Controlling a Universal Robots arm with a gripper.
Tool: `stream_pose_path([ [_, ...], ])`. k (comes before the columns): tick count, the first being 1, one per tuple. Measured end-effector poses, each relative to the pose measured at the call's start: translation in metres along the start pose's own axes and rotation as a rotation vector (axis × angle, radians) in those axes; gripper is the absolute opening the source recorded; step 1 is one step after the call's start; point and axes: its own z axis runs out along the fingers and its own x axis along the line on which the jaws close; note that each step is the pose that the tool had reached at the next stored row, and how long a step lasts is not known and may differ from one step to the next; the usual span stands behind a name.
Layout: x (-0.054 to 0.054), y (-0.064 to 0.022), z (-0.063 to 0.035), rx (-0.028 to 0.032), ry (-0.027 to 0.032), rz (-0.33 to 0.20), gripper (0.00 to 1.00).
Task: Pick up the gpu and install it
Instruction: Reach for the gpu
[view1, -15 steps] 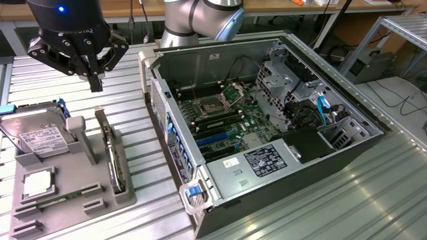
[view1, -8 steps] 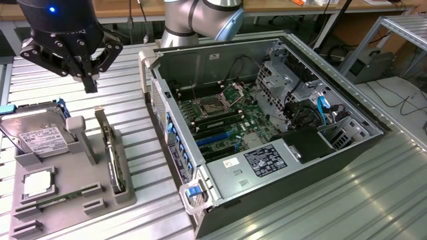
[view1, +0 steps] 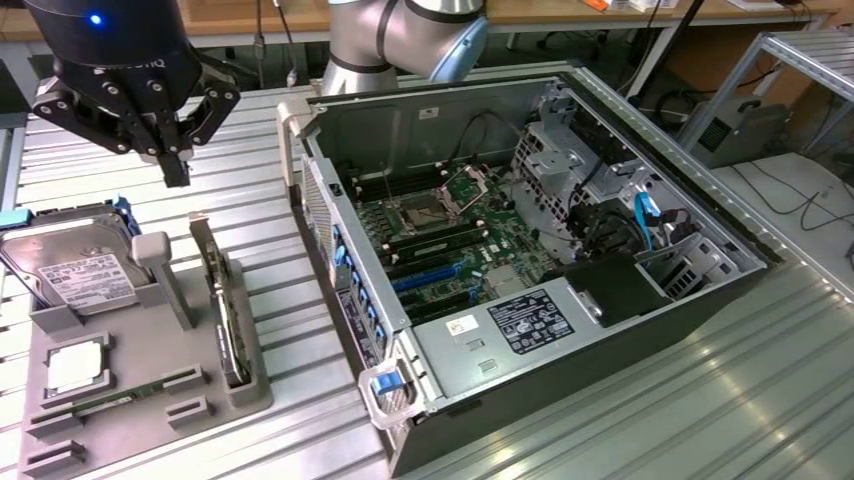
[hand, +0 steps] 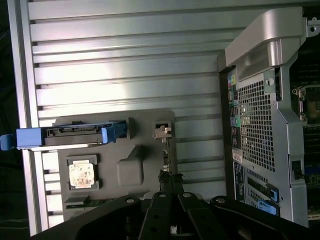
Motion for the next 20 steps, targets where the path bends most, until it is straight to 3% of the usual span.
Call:
stream_pose_path([
  [20,-0.003,-0.0396,-0.0017,0.0,-0.0001,0.0,0.11],
])
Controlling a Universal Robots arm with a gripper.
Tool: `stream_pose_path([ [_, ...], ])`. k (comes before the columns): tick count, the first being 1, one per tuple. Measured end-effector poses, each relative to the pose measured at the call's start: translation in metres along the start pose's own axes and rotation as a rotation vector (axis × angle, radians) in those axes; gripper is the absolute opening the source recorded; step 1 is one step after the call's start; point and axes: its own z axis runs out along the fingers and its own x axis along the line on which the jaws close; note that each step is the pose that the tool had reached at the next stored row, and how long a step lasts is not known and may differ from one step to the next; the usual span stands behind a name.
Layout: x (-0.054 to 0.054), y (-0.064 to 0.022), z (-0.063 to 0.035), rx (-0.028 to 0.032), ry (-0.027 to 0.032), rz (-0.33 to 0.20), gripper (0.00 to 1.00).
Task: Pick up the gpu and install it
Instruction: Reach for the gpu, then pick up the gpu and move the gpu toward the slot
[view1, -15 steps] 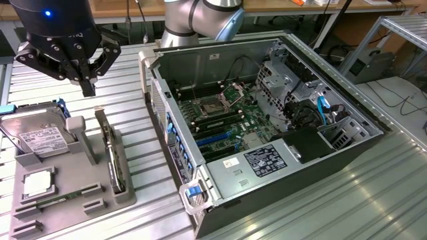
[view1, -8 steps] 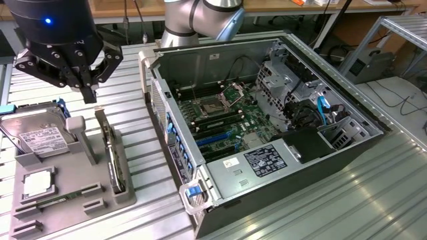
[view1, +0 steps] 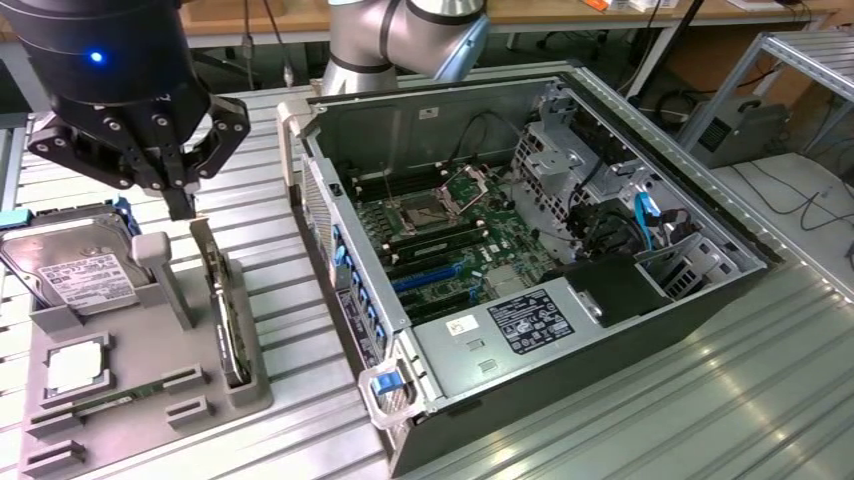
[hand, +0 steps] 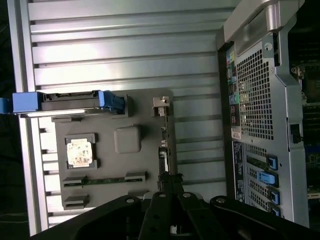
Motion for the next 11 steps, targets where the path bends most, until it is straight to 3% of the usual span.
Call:
stream_pose_path([
  [5,-0.0006,-0.008,-0.0003,0.0,0.0,0.0,0.11],
  [11,-0.0006,-0.0085,-0.0003,-0.0001,0.0,0.0,0.11],
])
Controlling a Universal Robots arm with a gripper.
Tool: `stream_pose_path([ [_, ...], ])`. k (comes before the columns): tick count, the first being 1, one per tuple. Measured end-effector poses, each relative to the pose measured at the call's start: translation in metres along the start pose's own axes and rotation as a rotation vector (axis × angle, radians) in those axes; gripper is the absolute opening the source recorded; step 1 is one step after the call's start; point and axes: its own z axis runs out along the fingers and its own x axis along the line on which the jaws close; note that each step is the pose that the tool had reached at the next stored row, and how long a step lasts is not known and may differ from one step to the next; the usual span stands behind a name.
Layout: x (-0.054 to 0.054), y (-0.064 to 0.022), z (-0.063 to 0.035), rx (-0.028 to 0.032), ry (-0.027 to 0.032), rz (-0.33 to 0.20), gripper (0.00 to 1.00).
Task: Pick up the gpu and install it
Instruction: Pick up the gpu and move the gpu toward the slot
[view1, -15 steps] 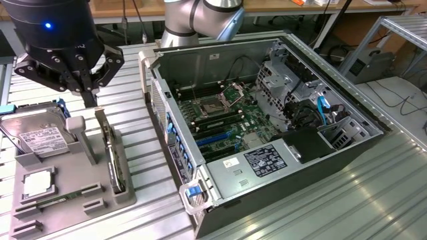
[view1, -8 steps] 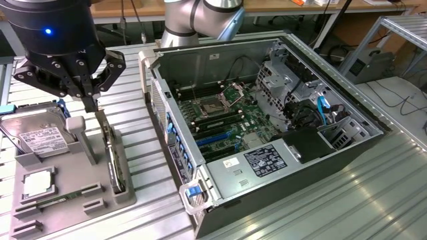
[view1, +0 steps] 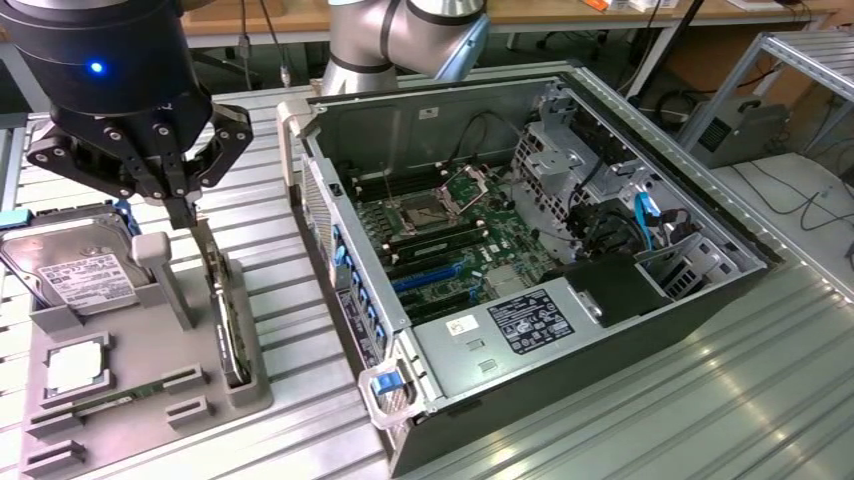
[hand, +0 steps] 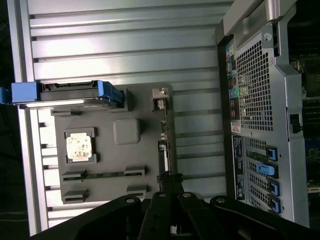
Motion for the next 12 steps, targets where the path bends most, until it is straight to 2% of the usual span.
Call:
stream_pose_path([
  [9,0.0,0.0,0.0,0.0,0.0,0.0,0.11],
  [10,0.0,0.0,0.0,0.0,0.0,0.0,0.24],
  [11,0.0,0.0,0.0,0.0001,0.0,0.0,0.24],
  [12,0.0,0.0,0.0,0.0,0.0,0.0,0.3],
])
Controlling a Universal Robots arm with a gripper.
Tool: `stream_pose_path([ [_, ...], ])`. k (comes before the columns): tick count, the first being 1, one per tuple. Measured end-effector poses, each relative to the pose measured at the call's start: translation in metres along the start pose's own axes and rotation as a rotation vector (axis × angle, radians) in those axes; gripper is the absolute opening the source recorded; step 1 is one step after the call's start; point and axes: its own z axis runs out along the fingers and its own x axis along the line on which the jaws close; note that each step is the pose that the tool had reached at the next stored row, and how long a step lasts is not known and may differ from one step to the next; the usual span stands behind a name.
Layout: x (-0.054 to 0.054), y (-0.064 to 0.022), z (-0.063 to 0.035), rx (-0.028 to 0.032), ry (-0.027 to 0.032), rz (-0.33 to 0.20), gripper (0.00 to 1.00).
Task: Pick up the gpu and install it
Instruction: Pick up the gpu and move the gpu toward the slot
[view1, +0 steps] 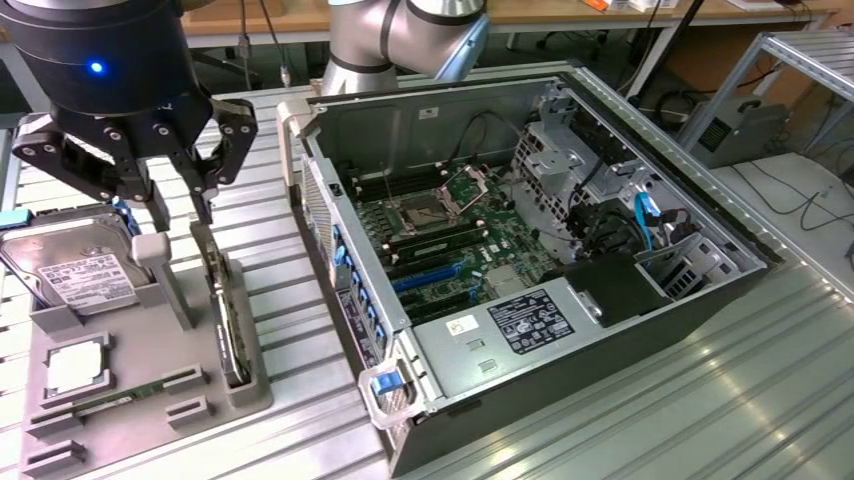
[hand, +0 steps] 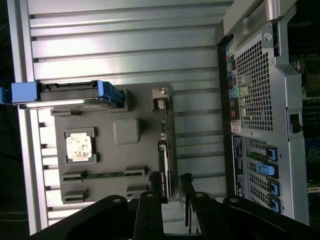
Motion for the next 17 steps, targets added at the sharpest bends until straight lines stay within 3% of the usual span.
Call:
stream_pose_path([
  [2,0.0,0.0,0.0,0.0,0.0,0.0,0.42],
  [5,0.0,-0.0001,0.0013,-0.0002,-0.0002,0.0,0.42],
  [17,0.001,-0.0012,0.0262,0.0,0.0,0.0,0.42],
])
